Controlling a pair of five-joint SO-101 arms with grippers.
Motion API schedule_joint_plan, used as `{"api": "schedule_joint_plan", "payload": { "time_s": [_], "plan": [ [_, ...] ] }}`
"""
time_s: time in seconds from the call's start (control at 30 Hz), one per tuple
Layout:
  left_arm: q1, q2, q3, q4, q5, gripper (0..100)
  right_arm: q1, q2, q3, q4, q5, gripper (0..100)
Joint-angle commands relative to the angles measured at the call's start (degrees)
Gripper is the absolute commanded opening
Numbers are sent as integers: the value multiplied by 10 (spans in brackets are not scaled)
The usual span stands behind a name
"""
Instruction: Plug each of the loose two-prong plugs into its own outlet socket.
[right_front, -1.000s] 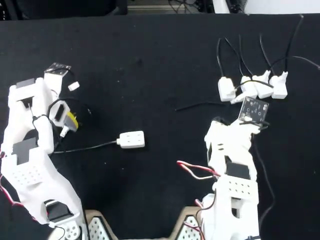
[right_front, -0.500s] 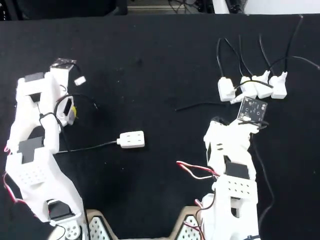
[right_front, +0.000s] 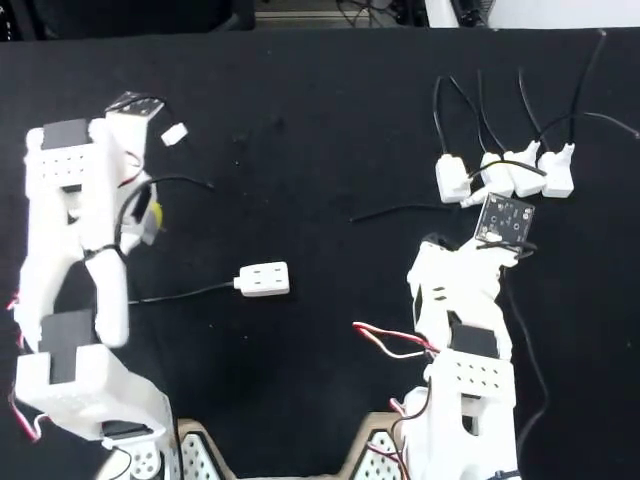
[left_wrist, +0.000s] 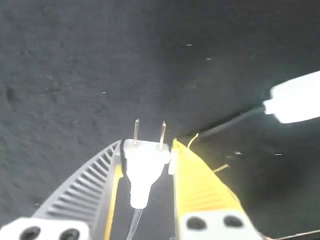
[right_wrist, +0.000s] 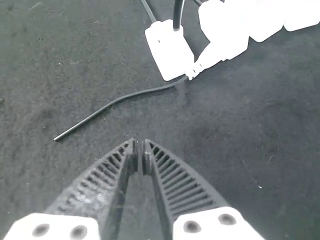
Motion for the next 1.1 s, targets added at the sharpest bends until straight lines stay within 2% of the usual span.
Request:
{"api": "schedule_joint_plan", "payload": {
  "time_s": [0.0,0.23,0.4,0.5,0.83,1.07],
  "plan": [
    [54,-60,16,1,62,30,-9,-15,-31,-14,-1,18],
    [193,-140,191,-113,144,30,-25,-15,-30,-13,0,18],
    [291,-173,307,-232,162,30,-25,-15,-30,-13,0,18],
    [333,-175,344,-273,160,30,-25,-15,-30,-13,0,18],
    [421,-175,356,-283,163,40,-25,-15,-30,-13,0,18],
    [409,-180,364,-283,216,245,-25,-15,-30,-13,0,18]
  ]
}}
